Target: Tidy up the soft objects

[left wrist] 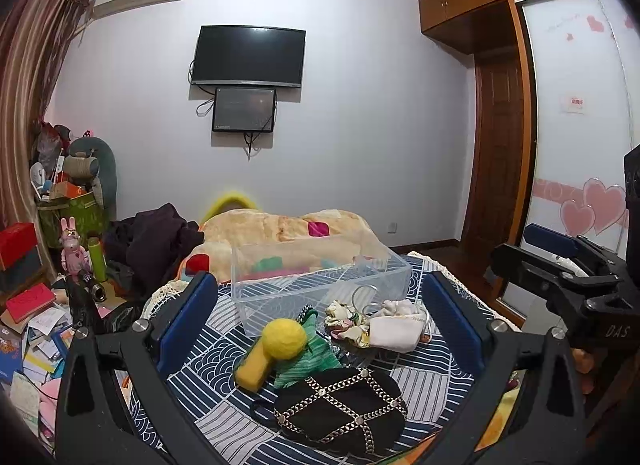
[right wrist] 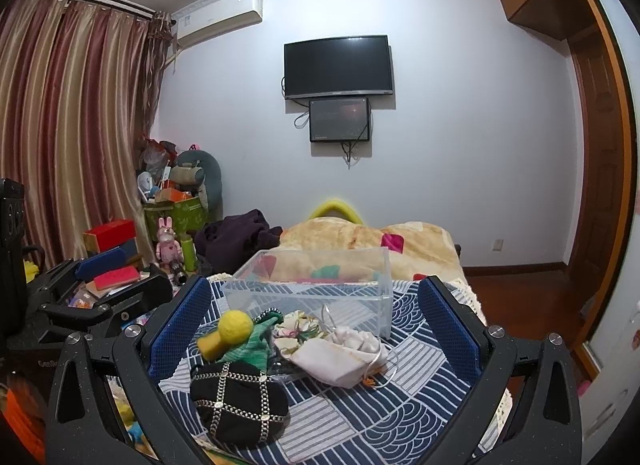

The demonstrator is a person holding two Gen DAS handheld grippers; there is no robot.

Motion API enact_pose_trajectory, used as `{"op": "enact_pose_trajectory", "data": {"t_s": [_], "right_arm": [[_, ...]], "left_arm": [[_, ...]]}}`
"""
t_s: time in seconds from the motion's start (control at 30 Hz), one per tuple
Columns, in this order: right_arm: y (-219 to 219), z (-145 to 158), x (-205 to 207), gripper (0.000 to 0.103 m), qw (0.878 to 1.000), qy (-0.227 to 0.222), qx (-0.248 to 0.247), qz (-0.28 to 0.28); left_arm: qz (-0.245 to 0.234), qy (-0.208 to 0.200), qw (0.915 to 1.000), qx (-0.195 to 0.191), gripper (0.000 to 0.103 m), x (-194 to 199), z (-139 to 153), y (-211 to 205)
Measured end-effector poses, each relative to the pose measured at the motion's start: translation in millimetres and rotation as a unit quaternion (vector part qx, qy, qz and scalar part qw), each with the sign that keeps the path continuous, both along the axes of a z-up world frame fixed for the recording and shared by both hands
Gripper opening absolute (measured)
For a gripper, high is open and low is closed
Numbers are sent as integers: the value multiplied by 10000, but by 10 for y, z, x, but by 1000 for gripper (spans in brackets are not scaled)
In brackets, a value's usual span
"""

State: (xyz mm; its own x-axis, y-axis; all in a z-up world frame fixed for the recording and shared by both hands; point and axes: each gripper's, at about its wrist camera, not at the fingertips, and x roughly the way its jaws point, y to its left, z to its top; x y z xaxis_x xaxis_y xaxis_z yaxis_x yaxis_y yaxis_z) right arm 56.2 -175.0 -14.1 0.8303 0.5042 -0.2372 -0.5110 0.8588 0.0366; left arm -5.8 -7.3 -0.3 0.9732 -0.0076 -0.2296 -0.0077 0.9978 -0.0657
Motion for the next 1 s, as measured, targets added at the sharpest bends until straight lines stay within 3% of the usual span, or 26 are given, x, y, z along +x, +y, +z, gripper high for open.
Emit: {"op": "enact_pose_trajectory", "data": {"t_s": [0.27, 0.33, 0.4, 0.43, 0.6, 0.7, 0.83, 1.0], "right_arm": [[45, -373, 363, 103, 9970, 714, -283, -48], [40, -480, 462, 103, 9950, 949, -293, -52], [28, -581, 570, 103, 9927, 1167, -287, -63], [25, -623, 612, 102, 9917, 1250, -291, -75], [56, -753, 804, 89, 9867, 1596, -303, -11], [100, -835, 918, 85, 9829, 1820, -267, 51], [203, -951, 1012, 72, 9779, 2054, -389, 84], [185, -1079, 1052, 48, 9741, 2213, -454, 49]], "left_arm": [[88, 606, 9974, -381, 103, 363, -301, 229], [115, 814, 9953, -513, 97, 486, -409, 316], [109, 1031, 9928, -606, 84, 609, -504, 391], [102, 1151, 9912, -649, 83, 678, -558, 423], [-34, 1444, 9866, -762, 75, 896, -749, 454], [-109, 1554, 9856, -661, 73, 1012, -832, 385], [-170, 1690, 9838, -582, 69, 1144, -924, 346], [-199, 1883, 9803, -568, 47, 1212, -1041, 358]]}}
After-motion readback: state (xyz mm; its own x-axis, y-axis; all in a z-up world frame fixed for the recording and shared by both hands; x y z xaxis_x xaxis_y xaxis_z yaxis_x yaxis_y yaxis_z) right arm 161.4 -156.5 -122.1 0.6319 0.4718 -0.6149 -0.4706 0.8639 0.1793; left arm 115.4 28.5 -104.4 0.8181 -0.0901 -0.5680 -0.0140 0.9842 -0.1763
